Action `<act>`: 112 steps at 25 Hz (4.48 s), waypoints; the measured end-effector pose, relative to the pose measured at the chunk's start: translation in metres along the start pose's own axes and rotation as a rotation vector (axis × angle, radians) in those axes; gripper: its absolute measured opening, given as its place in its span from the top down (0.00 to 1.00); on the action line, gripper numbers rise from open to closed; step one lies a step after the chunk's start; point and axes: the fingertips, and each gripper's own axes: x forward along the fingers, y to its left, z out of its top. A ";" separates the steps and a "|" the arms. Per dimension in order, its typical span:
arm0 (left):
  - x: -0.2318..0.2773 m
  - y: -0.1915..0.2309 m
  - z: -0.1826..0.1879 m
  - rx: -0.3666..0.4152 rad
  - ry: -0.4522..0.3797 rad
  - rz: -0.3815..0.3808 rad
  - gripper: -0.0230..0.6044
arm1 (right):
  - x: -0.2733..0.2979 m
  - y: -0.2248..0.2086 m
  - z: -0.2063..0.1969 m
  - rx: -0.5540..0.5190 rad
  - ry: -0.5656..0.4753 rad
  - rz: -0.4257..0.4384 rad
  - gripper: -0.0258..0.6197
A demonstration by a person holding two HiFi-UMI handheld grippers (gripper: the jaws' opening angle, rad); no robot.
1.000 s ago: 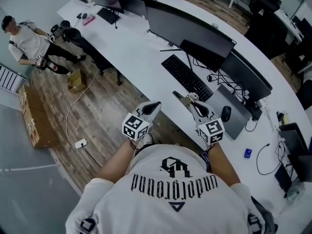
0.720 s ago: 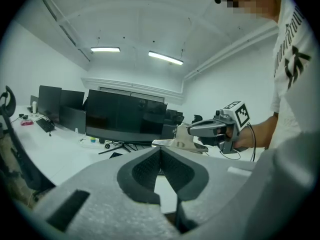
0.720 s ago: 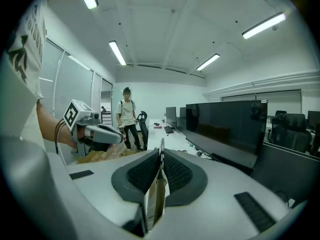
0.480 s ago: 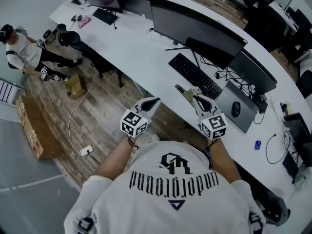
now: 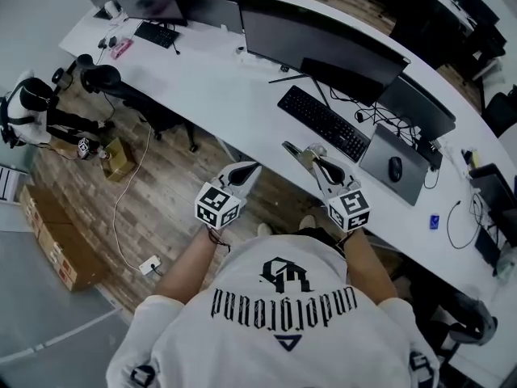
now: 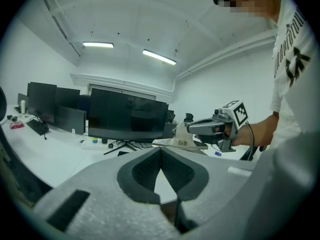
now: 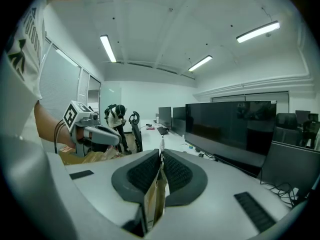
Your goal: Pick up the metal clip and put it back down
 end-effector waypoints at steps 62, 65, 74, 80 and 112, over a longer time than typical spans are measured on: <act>0.201 0.060 -0.124 -0.223 0.277 0.060 0.94 | 0.129 -0.112 -0.225 0.194 0.305 0.260 0.91; 0.208 0.058 -0.128 -0.232 0.278 0.060 0.94 | 0.128 -0.116 -0.235 0.201 0.310 0.258 0.91; 0.215 0.058 -0.140 -0.242 0.300 0.064 0.94 | 0.130 -0.121 -0.265 0.224 0.346 0.262 0.91; 0.217 0.058 -0.141 -0.247 0.298 0.070 0.94 | 0.132 -0.124 -0.278 0.208 0.372 0.273 0.91; 0.108 0.051 -0.064 -0.153 0.110 0.102 0.94 | 0.097 -0.112 -0.151 0.085 0.202 0.039 0.78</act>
